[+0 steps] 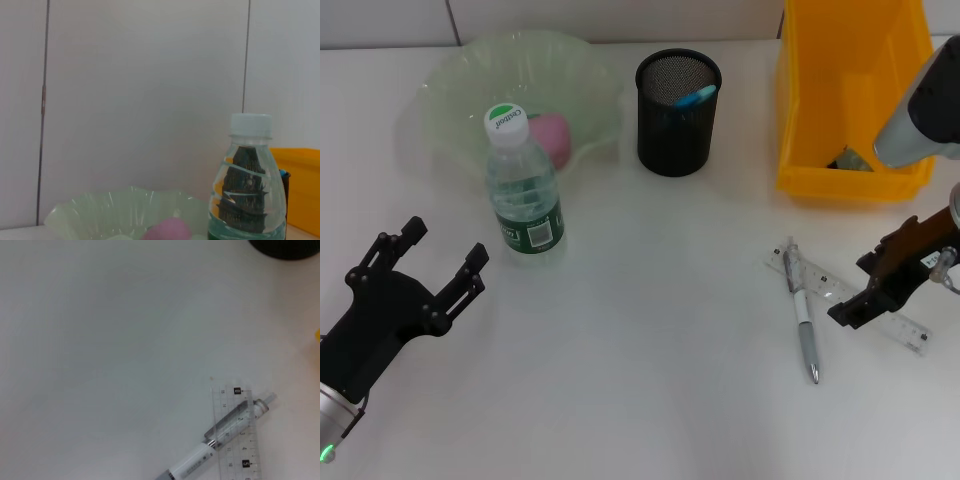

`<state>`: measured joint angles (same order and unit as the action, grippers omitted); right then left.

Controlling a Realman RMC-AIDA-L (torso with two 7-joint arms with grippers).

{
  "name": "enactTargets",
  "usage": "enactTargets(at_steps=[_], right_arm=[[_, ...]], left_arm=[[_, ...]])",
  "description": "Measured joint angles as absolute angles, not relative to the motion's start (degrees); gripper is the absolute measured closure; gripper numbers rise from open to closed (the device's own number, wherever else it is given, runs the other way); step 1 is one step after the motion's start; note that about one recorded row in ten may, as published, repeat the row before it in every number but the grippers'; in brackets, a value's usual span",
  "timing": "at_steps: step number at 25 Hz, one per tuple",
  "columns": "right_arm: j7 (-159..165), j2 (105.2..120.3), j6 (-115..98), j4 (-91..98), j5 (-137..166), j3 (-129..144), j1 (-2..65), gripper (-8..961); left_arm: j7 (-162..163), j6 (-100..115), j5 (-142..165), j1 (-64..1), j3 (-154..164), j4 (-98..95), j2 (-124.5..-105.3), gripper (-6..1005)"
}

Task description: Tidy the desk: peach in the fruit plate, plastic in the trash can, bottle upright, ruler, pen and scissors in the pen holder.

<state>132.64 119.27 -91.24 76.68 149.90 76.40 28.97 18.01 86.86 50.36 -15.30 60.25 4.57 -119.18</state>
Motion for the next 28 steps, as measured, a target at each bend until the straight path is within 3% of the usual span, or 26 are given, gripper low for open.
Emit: enactTargets(at_steps=[28], right_arm=[[135.62,119.44,-87.11,73.72,152.52,80.71,30.06,211]], left_arm=[[18.01,88.10,50.36,-15.18,60.38,4.57,-119.18,187]])
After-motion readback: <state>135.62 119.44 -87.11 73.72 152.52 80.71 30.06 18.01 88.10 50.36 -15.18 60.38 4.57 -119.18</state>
